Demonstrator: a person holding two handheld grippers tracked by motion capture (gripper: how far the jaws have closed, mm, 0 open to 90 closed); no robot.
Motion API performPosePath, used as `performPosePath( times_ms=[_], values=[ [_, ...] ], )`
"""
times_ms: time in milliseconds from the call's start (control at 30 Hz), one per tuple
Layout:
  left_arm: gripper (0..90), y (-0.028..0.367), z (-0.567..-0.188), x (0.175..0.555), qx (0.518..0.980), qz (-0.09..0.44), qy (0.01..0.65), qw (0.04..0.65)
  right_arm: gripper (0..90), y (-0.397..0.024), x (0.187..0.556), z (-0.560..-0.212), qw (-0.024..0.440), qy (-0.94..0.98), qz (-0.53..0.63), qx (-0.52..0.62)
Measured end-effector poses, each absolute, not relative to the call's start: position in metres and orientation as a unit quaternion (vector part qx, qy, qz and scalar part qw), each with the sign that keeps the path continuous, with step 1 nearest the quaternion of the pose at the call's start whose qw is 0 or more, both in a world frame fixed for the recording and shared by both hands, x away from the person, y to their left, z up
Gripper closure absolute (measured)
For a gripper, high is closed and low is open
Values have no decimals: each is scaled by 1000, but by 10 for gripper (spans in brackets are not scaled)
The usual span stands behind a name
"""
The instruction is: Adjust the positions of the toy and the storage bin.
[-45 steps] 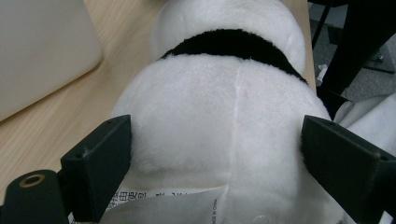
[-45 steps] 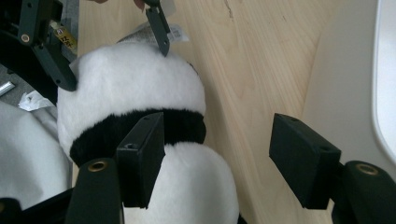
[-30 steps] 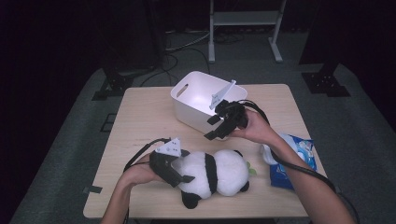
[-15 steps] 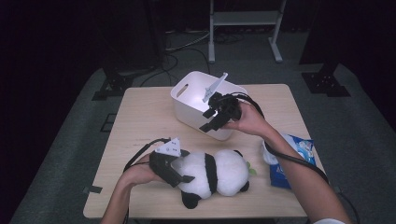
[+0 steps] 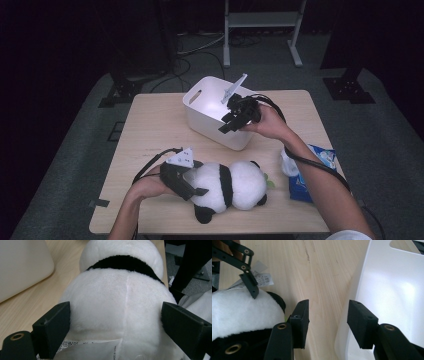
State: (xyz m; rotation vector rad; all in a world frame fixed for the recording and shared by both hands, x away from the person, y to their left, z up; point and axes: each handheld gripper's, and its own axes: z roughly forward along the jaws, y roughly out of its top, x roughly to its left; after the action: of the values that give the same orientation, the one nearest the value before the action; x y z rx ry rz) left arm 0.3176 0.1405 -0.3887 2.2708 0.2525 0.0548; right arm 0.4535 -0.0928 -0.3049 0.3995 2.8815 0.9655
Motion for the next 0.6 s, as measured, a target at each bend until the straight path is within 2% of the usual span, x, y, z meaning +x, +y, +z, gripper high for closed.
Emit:
performPosePath(
  times_ms=[100, 167, 600],
  values=[
    [97, 141, -389, 318, 904, 22, 101, 416, 564, -98, 457, -307, 46, 940, 310, 137],
    [97, 141, -389, 318, 903, 22, 101, 416, 566, -99, 459, -307, 52, 941, 305, 140],
    [97, 141, -390, 318, 901, 20, 103, 421, 793, -102, 461, -318, 70, 948, 274, 144]
  ],
)
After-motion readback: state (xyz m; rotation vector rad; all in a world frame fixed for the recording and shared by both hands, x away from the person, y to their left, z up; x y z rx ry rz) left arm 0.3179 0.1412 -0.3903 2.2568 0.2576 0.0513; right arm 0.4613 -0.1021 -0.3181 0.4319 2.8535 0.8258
